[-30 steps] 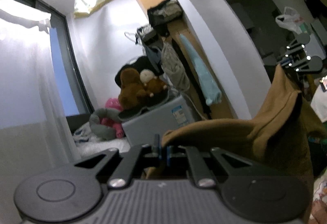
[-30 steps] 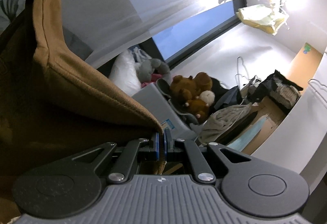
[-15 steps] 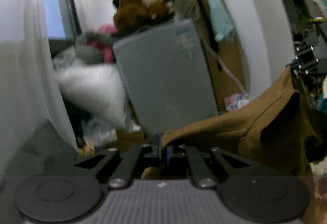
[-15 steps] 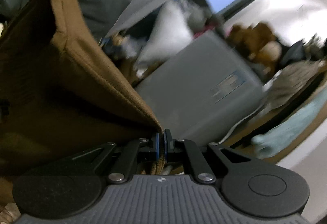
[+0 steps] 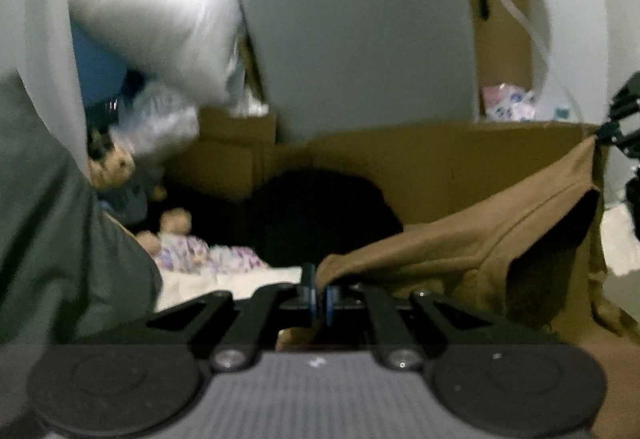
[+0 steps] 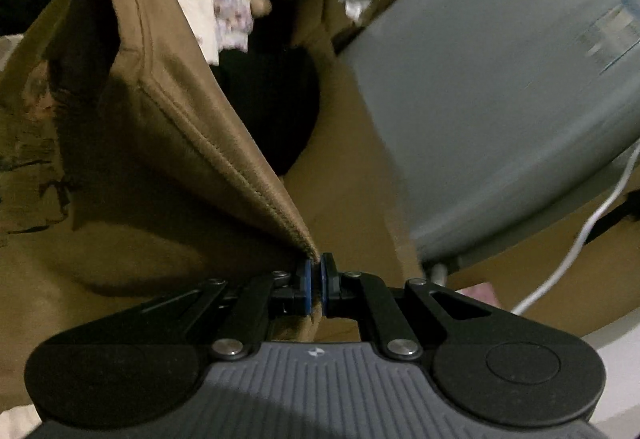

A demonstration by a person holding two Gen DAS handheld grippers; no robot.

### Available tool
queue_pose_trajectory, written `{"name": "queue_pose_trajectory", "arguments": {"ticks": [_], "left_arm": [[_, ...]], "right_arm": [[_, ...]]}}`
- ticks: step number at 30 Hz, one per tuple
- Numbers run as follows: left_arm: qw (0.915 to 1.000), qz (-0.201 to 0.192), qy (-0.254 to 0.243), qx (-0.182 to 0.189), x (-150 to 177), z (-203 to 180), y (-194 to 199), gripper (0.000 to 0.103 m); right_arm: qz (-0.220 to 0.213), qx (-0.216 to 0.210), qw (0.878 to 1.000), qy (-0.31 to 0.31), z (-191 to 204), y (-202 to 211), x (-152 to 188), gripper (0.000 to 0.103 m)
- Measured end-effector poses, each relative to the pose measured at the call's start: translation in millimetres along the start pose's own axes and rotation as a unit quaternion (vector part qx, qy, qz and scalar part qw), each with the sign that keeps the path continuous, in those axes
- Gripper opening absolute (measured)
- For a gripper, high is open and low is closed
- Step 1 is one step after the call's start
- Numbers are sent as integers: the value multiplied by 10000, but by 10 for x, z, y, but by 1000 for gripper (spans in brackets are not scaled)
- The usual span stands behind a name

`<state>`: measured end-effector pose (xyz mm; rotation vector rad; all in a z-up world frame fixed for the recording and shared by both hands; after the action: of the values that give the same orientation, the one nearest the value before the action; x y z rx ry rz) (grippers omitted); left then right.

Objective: Fold clothes

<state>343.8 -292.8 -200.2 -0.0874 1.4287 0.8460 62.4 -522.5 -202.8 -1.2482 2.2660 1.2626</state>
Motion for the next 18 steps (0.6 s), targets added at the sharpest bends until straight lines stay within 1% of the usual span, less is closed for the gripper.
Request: {"name": "queue_pose_trajectory", "arguments": {"ticks": [2, 4, 7, 12, 15, 18], "left_arm": [[9999, 104, 42, -16, 50, 30, -211, 5], [9998, 177, 48, -61, 131, 92, -549, 5], [9994, 326, 117, -98, 255, 108, -902, 5], [9978, 653, 88, -107, 449, 101, -1306, 6], [9954, 934, 148, -156, 654, 137, -1595, 7], [9942, 1034, 265, -152, 783, 140, -1781, 8]], "right_arm": [[84, -44, 10000, 4, 26, -232, 60, 5], [154, -79, 9999, 12, 51, -440, 113, 5], [284, -125, 9995, -38, 64, -806, 203, 5], [551, -231, 9975, -367, 72, -1391, 412, 5], [709, -320, 9955, -533, 108, -1653, 536, 5], [812, -342, 9947, -524, 182, -1842, 651, 6]]}}
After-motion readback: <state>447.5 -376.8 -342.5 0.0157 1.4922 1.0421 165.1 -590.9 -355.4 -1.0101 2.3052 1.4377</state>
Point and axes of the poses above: each gripper's, at about its wrist camera, not at the fingertips, and y roughly against the way its jaws point, z to its left, x to its underside, the point moved 9 cm from there along -y, roughly the way its jaws point, and after that the axes turned 10 degrees about -z, right-handed, at the moved point
